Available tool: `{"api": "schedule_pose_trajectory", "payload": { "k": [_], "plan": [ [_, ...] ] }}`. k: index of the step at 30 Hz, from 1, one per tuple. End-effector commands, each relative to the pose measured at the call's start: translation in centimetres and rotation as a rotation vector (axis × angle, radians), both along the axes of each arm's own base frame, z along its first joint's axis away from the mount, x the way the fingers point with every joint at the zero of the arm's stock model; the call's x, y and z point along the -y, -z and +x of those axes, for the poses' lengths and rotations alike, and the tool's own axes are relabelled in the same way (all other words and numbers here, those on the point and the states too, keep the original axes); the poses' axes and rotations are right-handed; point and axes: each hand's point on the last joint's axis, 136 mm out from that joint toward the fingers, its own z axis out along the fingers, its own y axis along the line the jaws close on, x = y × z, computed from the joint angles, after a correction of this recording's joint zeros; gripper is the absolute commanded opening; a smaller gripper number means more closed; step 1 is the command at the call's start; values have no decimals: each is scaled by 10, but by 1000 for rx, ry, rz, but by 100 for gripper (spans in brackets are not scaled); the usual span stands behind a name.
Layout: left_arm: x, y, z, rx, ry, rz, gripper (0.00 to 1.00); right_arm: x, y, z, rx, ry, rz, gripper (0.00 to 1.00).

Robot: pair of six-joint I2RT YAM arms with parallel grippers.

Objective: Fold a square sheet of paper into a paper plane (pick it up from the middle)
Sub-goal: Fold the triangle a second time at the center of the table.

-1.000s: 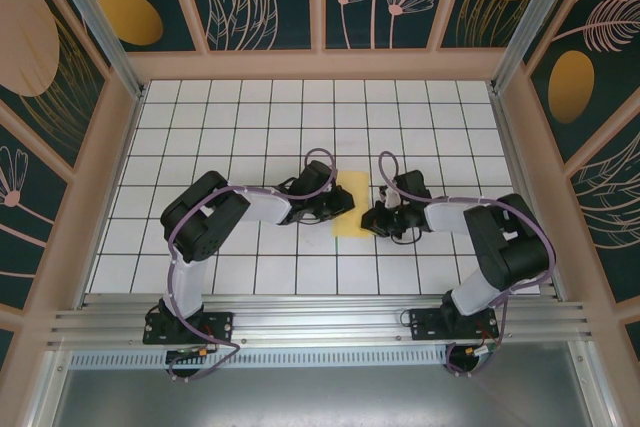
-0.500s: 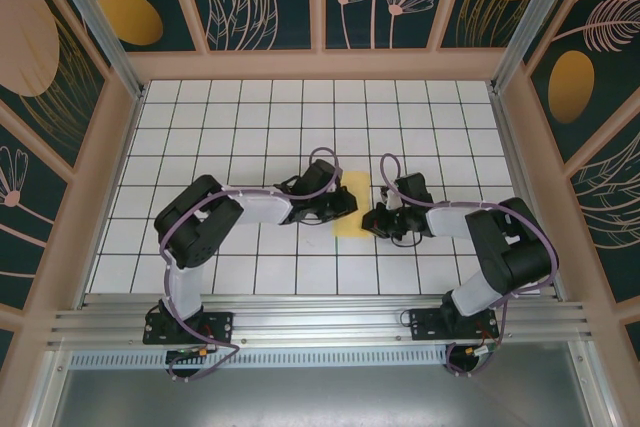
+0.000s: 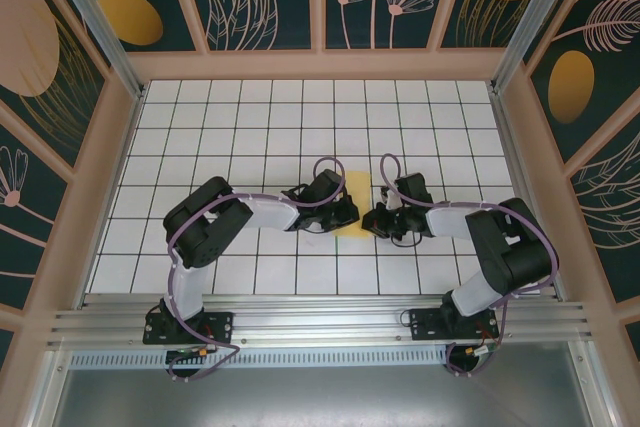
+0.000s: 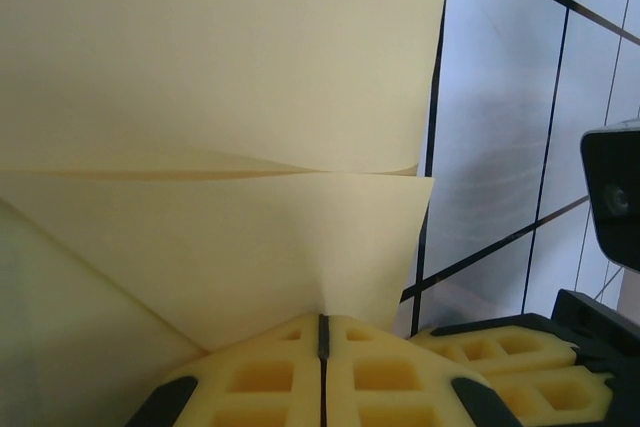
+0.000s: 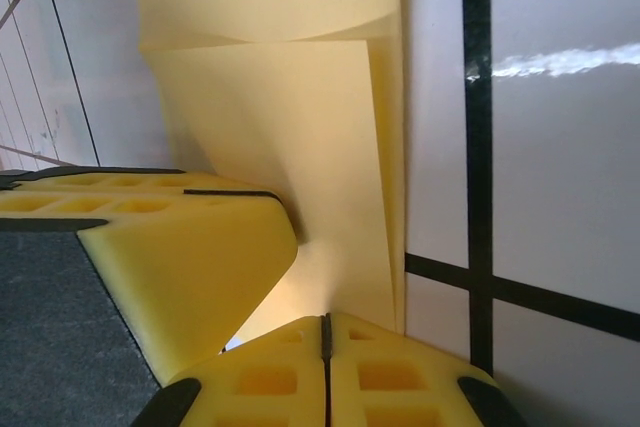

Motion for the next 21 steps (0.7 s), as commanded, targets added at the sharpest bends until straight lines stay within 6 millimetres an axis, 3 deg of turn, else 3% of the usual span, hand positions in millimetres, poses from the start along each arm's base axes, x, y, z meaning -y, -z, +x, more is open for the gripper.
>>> {"api": "schedule_pose_trajectory", "payload": {
  "k": [1,10,21],
  "plan": [
    [-39,43,2,-41,-109,177,9,20,26,-22,-86,23,-121,6],
    [-54,21,37,0,-191,120,13,27,35,-30,-108,10,-158,2],
    [-81,20,67,25,-234,140,14,25,35,-32,-114,-4,-148,3]
  ]
}}
